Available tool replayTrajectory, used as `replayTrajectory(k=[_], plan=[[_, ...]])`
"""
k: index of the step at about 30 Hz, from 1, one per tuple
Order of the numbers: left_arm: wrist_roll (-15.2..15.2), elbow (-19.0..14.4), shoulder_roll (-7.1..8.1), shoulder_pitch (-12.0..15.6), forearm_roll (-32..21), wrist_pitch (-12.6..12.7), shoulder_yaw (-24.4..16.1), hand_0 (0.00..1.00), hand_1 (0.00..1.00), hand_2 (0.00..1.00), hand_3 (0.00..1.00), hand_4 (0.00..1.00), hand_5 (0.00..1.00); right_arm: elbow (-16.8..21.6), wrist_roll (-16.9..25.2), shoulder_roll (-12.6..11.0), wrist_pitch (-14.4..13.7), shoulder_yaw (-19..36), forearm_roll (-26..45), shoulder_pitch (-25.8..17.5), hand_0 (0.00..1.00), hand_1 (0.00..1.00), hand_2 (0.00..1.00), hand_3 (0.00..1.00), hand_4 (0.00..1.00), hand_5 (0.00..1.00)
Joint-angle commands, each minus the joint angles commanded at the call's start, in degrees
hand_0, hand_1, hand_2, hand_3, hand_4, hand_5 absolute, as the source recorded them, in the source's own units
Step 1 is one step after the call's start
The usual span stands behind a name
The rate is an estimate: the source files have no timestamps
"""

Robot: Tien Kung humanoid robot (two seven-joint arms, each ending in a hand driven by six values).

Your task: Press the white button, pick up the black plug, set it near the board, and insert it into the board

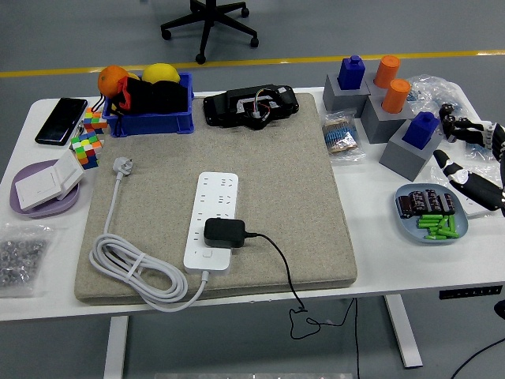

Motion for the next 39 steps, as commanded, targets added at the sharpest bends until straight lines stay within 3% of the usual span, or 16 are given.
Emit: replayTrajectory(k=[22,30,39], plan=[[0.14,0.0,1.32,1.31,2.0,-0.29,-1.46,0.65,0.64,0.635,0.677,0.527,0.096,-0.69,-3.75,1.05,2.69,0.19,-1.35,-0.75,0.665,0.607,0.569,0.623,0.818,0.276],[0.15,0.0,1.37,1.0,2.27,-0.39,-1.55,0.649,0.64,0.635,0.678,0.529,0.096,-0.7,-4.06,0.84,3.04,-0.06,-1.49,-0.62,0.663,0.605,0.567,0.623,0.815,0.272],[-0.07,0.0,0.89,-1.03,-0.86,-0.09,0.8,0.65,0.64,0.635,0.678,0.529,0.096,1.53,-4.28,-0.07,3.21,-0.39,-1.51,0.86,0.662,0.606,0.567,0.623,0.813,0.27]])
